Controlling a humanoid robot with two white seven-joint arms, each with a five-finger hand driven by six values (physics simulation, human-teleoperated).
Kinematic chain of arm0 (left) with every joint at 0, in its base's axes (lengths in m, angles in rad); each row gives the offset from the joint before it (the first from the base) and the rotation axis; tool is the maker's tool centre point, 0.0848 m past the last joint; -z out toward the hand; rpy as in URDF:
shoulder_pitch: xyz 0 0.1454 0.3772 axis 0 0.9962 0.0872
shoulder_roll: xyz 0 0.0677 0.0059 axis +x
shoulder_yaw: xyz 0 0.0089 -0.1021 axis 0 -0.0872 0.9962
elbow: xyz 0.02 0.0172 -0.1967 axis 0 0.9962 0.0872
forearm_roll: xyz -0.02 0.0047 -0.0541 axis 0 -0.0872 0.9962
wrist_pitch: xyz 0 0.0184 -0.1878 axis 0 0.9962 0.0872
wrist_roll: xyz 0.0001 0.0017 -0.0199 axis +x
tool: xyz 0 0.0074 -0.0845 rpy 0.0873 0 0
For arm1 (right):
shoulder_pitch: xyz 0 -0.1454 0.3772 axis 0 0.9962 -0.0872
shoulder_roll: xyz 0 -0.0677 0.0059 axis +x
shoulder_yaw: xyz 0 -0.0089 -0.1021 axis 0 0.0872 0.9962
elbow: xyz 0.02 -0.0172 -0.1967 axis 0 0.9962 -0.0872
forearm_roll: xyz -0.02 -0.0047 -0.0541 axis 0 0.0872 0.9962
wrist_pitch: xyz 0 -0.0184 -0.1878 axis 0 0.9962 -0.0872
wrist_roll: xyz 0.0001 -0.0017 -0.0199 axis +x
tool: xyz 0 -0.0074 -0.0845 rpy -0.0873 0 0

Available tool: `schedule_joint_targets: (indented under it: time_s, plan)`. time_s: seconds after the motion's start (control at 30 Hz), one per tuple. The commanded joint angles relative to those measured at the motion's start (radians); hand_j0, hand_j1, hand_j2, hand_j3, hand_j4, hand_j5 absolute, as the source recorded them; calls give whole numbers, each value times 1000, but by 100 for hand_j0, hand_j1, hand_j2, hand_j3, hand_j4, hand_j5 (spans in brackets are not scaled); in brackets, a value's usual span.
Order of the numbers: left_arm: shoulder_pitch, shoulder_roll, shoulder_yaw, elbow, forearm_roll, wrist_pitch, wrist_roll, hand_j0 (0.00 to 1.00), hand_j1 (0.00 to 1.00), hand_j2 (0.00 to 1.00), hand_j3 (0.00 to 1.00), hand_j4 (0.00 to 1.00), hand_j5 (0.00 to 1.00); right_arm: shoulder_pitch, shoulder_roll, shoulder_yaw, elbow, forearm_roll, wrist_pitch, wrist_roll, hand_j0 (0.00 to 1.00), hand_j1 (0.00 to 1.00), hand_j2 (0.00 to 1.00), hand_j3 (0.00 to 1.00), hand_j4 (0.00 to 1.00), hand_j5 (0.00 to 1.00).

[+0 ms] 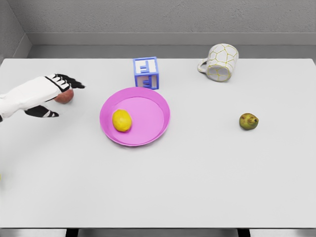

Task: Put the lemon on the plate with left arm

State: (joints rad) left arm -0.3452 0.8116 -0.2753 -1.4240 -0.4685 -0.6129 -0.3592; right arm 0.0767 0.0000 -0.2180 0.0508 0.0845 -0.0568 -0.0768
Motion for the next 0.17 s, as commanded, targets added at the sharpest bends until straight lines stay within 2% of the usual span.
schedule_joint_targets:
  time_s: [0.0,0.07,0.13]
  plan:
    - [6,29,102,62,11,2,2,100,100,100,100,100,100,0,0,0,0,0,0,0,100,100,100,100,100,100]
    - [45,29,111,62,43,2,2,100,100,100,100,100,100,-1,0,0,0,0,0,0,100,100,100,100,100,100]
    - [48,28,111,53,51,2,0,100,100,100,100,100,100,0,0,0,0,0,0,0,100,100,100,100,100,100]
